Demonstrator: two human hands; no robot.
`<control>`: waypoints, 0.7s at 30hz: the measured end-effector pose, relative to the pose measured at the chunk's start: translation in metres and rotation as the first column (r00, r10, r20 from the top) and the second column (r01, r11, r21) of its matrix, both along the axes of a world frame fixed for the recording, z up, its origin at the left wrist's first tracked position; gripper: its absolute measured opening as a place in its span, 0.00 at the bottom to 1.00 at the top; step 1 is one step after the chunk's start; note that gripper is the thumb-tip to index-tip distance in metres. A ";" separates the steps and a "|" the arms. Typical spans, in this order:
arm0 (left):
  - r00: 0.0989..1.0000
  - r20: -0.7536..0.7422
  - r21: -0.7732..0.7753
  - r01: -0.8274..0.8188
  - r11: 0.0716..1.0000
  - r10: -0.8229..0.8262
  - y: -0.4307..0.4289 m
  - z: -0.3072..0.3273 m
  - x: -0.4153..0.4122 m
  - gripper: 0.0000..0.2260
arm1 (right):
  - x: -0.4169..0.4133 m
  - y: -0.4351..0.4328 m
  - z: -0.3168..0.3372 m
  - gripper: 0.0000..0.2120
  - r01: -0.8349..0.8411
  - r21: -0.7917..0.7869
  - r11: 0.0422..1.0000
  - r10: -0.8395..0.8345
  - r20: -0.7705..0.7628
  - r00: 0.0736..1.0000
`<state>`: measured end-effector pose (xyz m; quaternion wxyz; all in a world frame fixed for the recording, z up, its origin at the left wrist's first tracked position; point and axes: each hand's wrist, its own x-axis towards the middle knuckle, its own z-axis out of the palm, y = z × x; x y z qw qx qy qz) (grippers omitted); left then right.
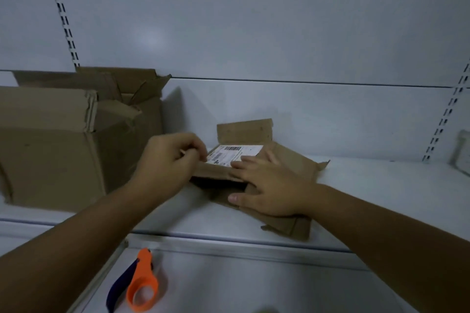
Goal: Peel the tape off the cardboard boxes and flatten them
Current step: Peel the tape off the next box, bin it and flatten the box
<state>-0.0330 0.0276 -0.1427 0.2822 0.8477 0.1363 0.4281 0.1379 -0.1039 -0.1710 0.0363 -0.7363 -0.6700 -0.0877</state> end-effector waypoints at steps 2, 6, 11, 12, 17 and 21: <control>0.992 -0.126 -0.017 -0.021 1.000 0.019 0.003 0.008 0.026 0.15 | -0.001 -0.002 -0.006 0.32 -0.002 -0.023 1.000 0.003 0.045 0.999; 0.893 -0.450 -0.044 -0.039 0.998 0.015 0.012 -0.002 0.084 0.12 | 0.002 -0.006 -0.005 0.24 -0.055 0.108 0.993 0.081 -0.260 0.962; 0.728 -0.678 0.098 -0.042 0.994 0.098 0.017 -0.045 0.109 0.22 | 0.051 -0.026 0.014 0.06 0.472 0.483 0.738 -0.098 -0.615 0.782; 0.735 -0.669 0.110 -0.042 0.993 0.105 0.020 -0.050 0.109 0.22 | 0.063 -0.033 0.014 0.10 0.545 0.408 0.732 -0.231 -0.604 0.763; 0.756 -0.647 0.115 -0.030 0.993 0.098 0.025 -0.055 0.109 0.24 | 0.076 -0.045 0.008 0.15 0.553 0.155 0.819 -0.400 -0.537 0.743; 0.800 -0.590 0.123 -0.045 0.991 0.109 0.023 -0.056 0.108 0.23 | 0.067 -0.042 0.008 0.12 0.572 0.314 0.758 -0.411 -0.451 0.793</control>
